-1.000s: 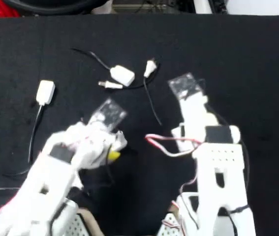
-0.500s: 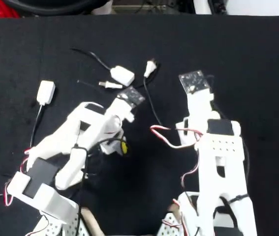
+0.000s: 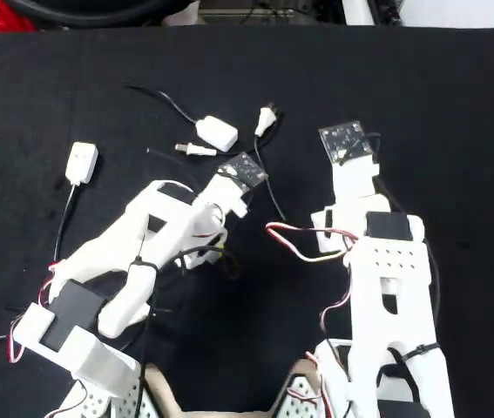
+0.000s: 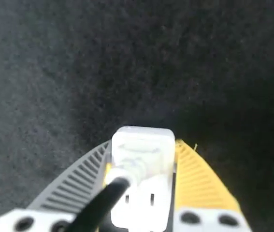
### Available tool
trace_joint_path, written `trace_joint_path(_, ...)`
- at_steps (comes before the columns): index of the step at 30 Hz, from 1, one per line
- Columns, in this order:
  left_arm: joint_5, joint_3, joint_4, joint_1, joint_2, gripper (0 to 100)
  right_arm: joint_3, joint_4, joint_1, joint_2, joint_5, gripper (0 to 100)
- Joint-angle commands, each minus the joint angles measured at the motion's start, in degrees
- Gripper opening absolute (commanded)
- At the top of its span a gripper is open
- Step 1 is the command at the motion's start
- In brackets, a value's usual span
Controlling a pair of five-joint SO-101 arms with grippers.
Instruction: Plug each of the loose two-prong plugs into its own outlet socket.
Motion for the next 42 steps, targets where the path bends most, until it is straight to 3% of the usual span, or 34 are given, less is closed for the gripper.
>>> trace_joint_path(1,-0.53,-4.79,-0.44,-6.9,-0.35,3,-0.13,-0.53,0.35,-0.04,-0.35,1.2)
trace_joint_path(10,-0.53,-19.21,10.99,-13.76,-0.18,3,-0.13,-0.53,0.35,0.13,-0.35,1.2)
trace_joint_path(13,-0.62,-22.64,10.81,-15.6,0.26,3,-0.13,-0.53,0.26,0.13,-0.35,1.2)
trace_joint_path(21,-5.19,-28.44,11.25,-28.44,0.09,3,0.48,-0.97,0.26,0.13,-0.44,1.2)
trace_joint_path(27,-4.57,-30.37,15.21,-28.7,-0.35,6,0.48,-0.97,0.26,0.13,-0.53,1.2)
trace_joint_path(33,11.43,-36.53,19.78,-22.46,-0.26,23,0.4,-1.05,0.62,0.13,-0.44,1.2)
trace_joint_path(37,27.08,-40.66,19.16,-17.63,0.44,26,0.4,-0.62,0.7,0.04,0.62,1.2)
trace_joint_path(42,45.54,-39.96,4.66,-15.43,4.92,27,0.4,2.37,3.96,0.13,8.35,1.2)
